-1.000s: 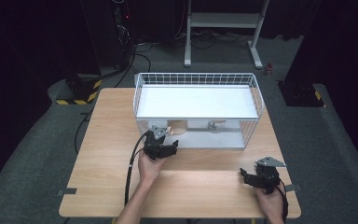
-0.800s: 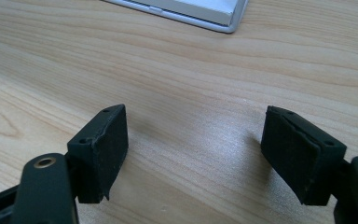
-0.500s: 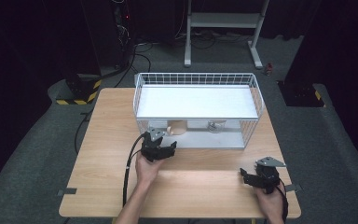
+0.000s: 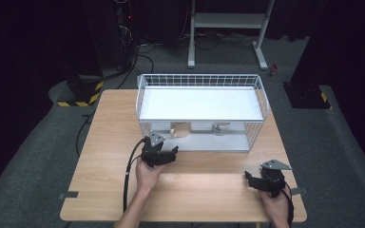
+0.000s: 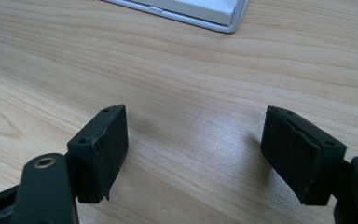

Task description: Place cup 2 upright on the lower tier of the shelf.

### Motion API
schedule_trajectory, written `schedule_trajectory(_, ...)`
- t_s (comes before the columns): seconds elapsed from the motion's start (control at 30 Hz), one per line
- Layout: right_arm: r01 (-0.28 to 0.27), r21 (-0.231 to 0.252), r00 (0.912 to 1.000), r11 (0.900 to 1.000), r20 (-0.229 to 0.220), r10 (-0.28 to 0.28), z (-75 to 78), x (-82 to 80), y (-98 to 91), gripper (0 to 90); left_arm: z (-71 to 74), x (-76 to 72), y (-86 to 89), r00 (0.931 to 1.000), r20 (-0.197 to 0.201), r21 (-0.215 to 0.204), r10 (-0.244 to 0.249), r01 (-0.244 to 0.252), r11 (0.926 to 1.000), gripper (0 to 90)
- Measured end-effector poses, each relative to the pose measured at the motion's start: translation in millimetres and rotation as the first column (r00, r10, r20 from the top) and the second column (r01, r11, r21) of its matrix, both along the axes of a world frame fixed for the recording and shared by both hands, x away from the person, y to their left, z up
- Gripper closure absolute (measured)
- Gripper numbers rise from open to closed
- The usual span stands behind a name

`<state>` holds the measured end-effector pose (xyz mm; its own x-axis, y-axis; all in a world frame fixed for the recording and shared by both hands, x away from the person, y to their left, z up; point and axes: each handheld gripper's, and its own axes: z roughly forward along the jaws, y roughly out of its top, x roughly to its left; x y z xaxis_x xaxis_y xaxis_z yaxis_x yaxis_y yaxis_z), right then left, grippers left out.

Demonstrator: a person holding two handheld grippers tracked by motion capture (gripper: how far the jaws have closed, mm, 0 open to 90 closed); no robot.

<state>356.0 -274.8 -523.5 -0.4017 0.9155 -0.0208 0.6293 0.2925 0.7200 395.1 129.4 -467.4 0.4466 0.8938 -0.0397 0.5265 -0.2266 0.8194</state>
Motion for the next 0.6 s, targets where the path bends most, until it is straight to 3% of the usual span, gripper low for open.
schedule_trajectory(0.6,0.0,0.0,1.0,1.0,0.0,0.0,0.0,0.0,0.0,23.0,1.8,-9.4,9.2,0.9999,-0.013,-0.03,0.0,-0.001,0.9995,26.6)
